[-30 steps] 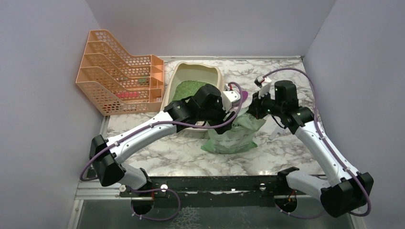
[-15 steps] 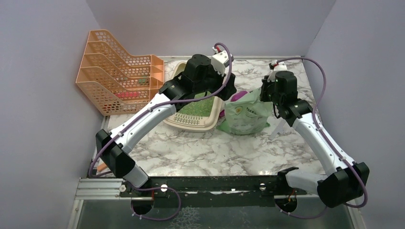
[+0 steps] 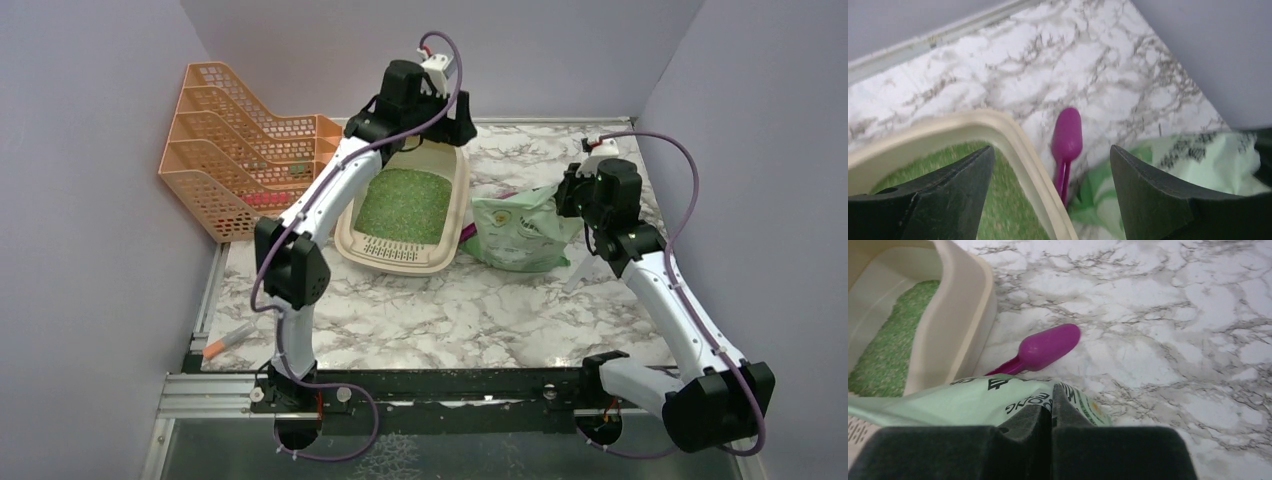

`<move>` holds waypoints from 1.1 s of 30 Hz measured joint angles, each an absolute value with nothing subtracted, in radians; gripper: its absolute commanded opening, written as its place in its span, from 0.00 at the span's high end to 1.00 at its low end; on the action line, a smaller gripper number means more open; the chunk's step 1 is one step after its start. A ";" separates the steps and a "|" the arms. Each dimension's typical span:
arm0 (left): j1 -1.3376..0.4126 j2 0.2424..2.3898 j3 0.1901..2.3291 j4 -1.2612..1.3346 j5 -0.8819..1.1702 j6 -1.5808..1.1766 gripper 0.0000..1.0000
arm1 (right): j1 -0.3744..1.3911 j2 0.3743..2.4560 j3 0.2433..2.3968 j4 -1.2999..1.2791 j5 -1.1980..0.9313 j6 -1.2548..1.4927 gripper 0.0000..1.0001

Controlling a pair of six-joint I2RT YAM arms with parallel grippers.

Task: Fill the litter box with clean litter
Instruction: Move the cat litter bag to the center of the board, then pick up the spatula from the center of the board.

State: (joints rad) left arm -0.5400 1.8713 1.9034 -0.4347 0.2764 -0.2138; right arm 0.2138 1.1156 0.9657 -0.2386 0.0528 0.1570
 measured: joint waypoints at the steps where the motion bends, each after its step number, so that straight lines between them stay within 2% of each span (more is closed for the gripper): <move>1: -0.518 1.950 2.008 -0.445 0.312 -0.214 0.17 | 0.211 1.096 0.954 -0.239 0.017 0.145 0.89; 4: -0.490 2.162 2.289 -0.482 0.401 -0.212 0.20 | 0.208 1.083 0.953 -0.241 -0.059 0.115 0.72; 6: -0.492 2.273 2.418 -0.513 0.448 -0.210 0.21 | 0.208 1.092 0.960 -0.241 -0.099 0.105 0.66; 10: -0.506 2.406 2.480 -0.563 0.504 -0.200 0.22 | 0.208 1.102 0.978 -0.241 -0.136 0.095 0.53; 14: -0.521 2.464 2.465 -0.589 0.569 -0.180 0.22 | 0.207 1.102 0.994 -0.245 -0.153 0.084 0.51; 22: -0.587 2.462 2.421 -0.599 0.570 -0.084 0.22 | 0.207 1.103 1.020 -0.287 -0.172 0.068 0.50; 33: -0.672 2.523 2.383 -0.711 0.456 0.018 0.22 | 0.208 1.055 1.043 -0.302 -0.173 0.059 0.42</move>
